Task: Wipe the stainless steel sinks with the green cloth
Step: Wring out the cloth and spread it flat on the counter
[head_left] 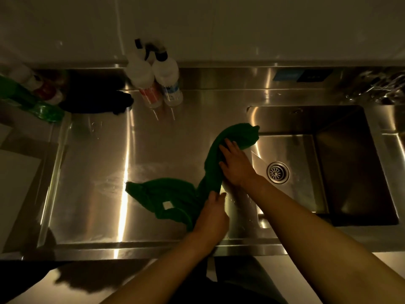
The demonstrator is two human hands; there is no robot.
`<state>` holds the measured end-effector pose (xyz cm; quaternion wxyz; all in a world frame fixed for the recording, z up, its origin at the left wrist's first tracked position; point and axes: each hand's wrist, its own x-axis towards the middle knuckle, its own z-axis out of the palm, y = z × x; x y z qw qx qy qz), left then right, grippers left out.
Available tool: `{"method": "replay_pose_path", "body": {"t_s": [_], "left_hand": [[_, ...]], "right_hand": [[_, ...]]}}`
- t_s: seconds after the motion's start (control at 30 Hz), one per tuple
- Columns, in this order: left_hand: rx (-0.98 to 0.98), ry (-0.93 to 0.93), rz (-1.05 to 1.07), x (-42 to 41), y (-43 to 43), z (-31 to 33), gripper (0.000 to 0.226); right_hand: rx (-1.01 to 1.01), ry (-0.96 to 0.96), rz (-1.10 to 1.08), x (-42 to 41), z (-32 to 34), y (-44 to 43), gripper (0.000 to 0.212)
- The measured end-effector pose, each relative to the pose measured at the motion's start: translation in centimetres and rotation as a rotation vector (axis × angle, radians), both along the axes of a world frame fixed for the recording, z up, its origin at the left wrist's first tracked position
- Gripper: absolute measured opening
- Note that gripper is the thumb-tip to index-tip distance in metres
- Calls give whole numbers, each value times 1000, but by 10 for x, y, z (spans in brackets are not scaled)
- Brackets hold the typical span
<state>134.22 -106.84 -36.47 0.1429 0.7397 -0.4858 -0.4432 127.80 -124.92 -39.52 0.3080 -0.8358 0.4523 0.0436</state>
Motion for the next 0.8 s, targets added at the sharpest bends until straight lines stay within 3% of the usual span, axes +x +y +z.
{"method": "replay_pose_path", "body": {"t_s": [0.17,0.3,0.43,0.5,0.63,0.8], "left_hand": [[-115,67,-12,32,-18,14,37],[-227,-208,-41,110,-12,9,30],[-63,-419,-200,165,3,-2,51],[-11,-457,-243,168,10,-5,57],[-35,-473,-160,154,21,-10,44],[-31,-413,-12,150,35,-6,27]], "right_hand": [[-41,11,95,10,0,-12,62],[-109,-78,-29,2,8,5,61],[-102,-147,-35,-9,16,57,60],[-119,-184,18,-12,18,88,52],[-110,-223,299,-3,17,147,47],[-26,-78,400,3,7,180,52]]}}
